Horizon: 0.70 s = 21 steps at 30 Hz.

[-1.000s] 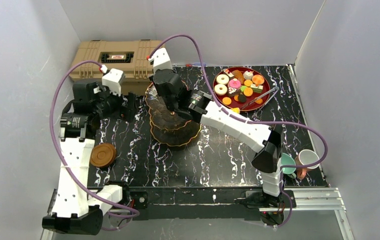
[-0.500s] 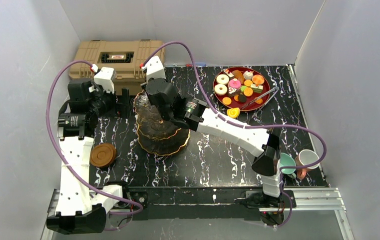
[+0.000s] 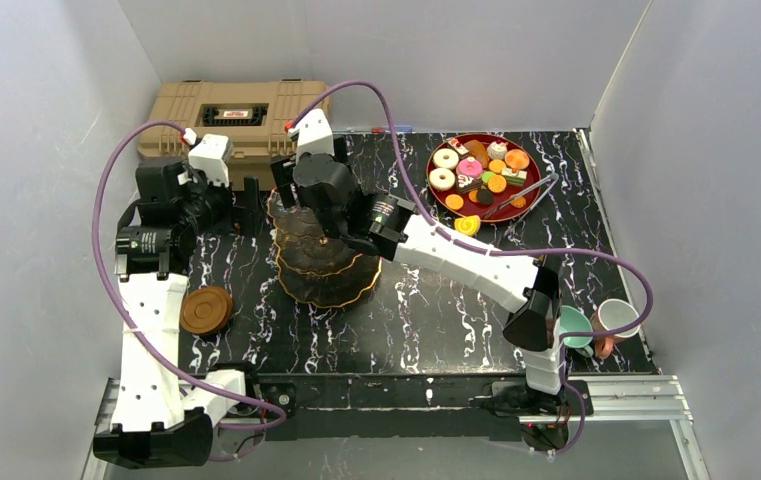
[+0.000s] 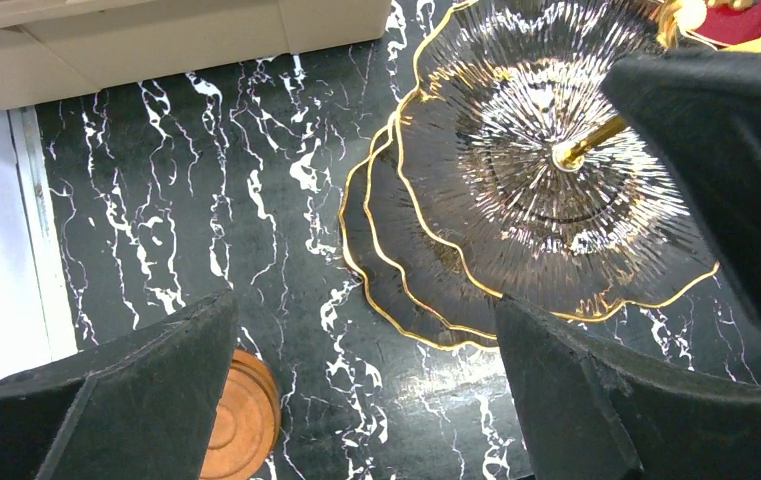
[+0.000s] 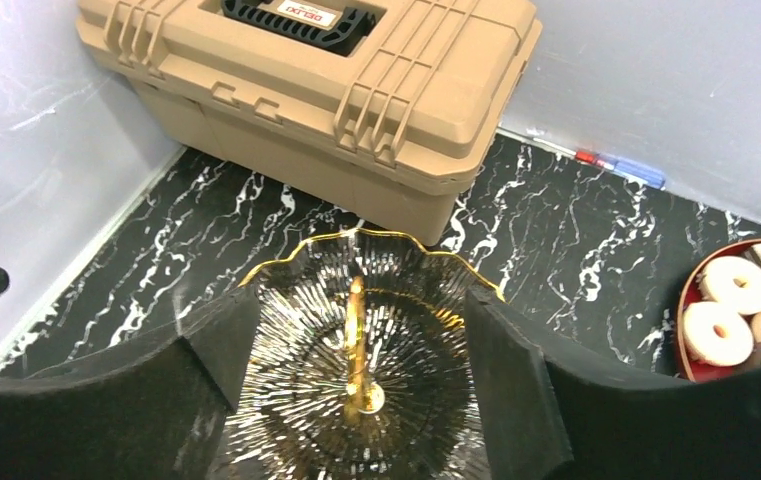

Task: Serve the afternoon tea
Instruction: Adjust the desert table at the center of the board.

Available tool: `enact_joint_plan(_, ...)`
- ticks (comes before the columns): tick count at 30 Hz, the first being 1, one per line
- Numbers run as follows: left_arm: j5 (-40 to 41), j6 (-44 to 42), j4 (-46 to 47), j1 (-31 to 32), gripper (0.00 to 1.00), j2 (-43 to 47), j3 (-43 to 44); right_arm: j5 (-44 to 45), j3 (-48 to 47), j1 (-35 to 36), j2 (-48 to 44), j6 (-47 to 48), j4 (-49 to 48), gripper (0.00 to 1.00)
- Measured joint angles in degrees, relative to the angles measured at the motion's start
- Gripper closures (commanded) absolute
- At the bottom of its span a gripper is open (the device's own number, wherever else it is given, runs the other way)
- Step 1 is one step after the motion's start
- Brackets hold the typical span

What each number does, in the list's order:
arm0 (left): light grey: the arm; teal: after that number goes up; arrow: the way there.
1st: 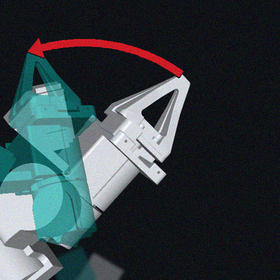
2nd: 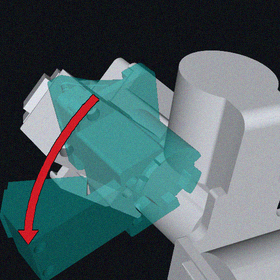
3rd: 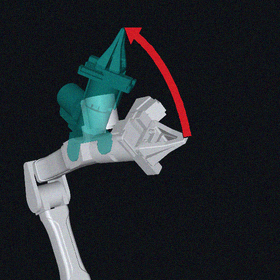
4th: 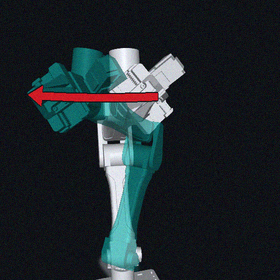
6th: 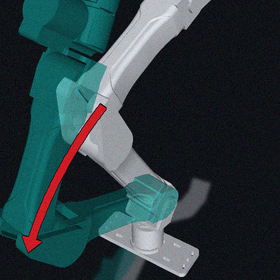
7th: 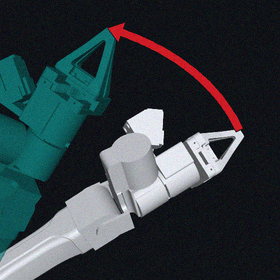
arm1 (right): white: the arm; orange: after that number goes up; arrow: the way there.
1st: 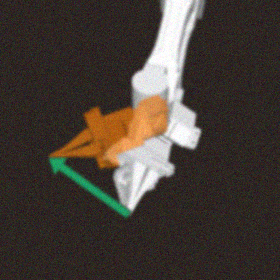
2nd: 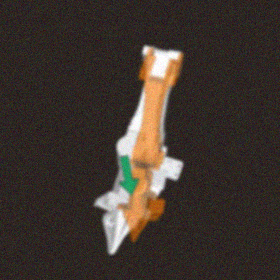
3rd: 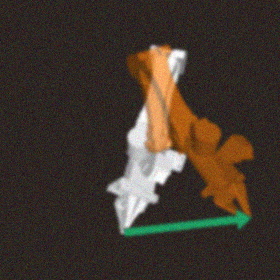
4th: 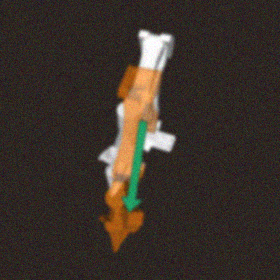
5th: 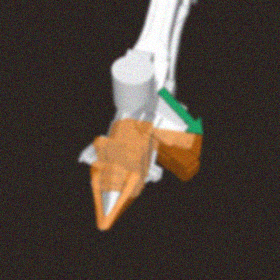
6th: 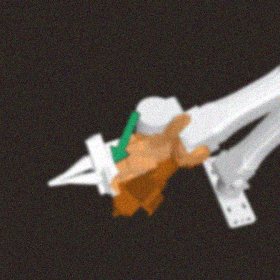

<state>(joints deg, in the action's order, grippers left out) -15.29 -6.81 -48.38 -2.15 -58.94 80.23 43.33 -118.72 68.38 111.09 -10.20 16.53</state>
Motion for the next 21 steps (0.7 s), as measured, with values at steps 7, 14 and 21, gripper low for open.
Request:
enact_joint_plan(7, -0.2, 0.0, -0.2, 0.0, 0.02, -1.3, 1.8, -1.8, 0.6, -1.3, -2.4, -0.9, 3.6, 0.08)
enact_joint_plan(14, -0.2, 0.0, -0.4, 0.0, 0.02, -1.8, 3.9, -6.2, 14.3, -13.3, -19.6, -4.4, 5.8, 0.05)
enact_joint_plan(21, -0.8, 0.0, -1.0, 0.0, 0.02, -3.3, 5.9, -10.2, 30.8, -26.3, -30.9, -6.6, 6.1, 0.03)
